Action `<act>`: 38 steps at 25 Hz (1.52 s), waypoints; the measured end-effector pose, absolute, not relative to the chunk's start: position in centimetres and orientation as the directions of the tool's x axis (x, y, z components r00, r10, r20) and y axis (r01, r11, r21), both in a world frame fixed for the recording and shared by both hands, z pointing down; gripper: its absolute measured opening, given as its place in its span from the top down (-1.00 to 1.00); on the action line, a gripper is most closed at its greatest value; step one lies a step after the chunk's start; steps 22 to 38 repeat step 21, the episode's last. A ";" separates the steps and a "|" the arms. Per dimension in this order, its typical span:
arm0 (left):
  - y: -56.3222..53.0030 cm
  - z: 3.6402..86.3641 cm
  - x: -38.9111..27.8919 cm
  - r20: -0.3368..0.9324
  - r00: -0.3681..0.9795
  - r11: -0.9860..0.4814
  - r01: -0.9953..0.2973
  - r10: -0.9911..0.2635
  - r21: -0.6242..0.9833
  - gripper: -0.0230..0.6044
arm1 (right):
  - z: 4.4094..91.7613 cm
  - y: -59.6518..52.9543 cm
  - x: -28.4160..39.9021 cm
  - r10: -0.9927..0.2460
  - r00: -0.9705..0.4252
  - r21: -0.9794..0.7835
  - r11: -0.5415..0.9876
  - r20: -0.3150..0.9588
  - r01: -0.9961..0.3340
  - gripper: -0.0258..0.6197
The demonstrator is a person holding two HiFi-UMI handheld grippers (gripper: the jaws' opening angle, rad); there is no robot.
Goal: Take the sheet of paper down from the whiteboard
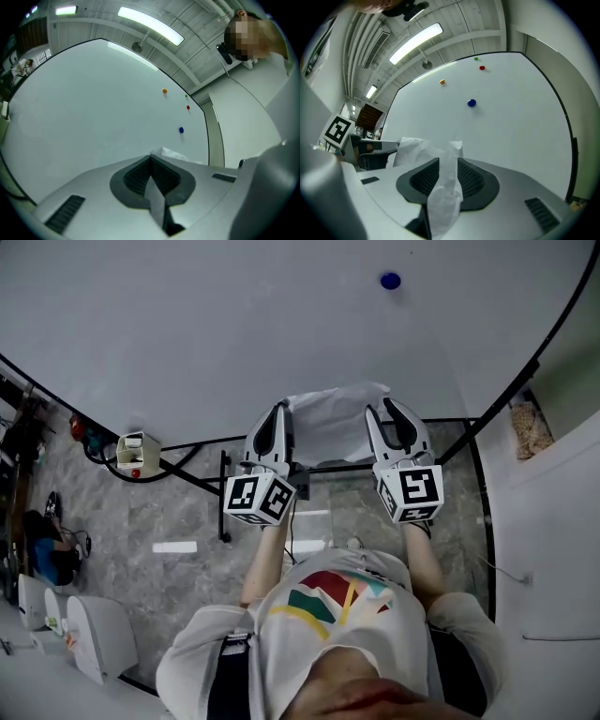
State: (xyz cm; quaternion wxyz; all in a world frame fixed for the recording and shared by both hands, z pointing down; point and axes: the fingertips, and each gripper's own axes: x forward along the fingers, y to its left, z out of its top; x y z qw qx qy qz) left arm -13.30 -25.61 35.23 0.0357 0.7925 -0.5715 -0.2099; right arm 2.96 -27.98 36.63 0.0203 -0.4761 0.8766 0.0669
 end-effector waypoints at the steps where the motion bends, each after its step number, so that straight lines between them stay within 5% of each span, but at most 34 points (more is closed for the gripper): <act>1: -25.7 35.2 -13.3 -0.292 0.259 -0.344 -0.892 -0.921 0.292 0.79 | 36.4 -28.1 2.9 -0.831 -0.546 0.101 0.537 -0.103 -0.837 0.52; 38: -26.5 35.0 -13.5 -0.299 0.235 -0.316 -0.912 -0.925 0.263 0.78 | 35.5 -28.5 3.1 -0.832 -0.542 0.142 0.526 -0.117 -0.838 0.52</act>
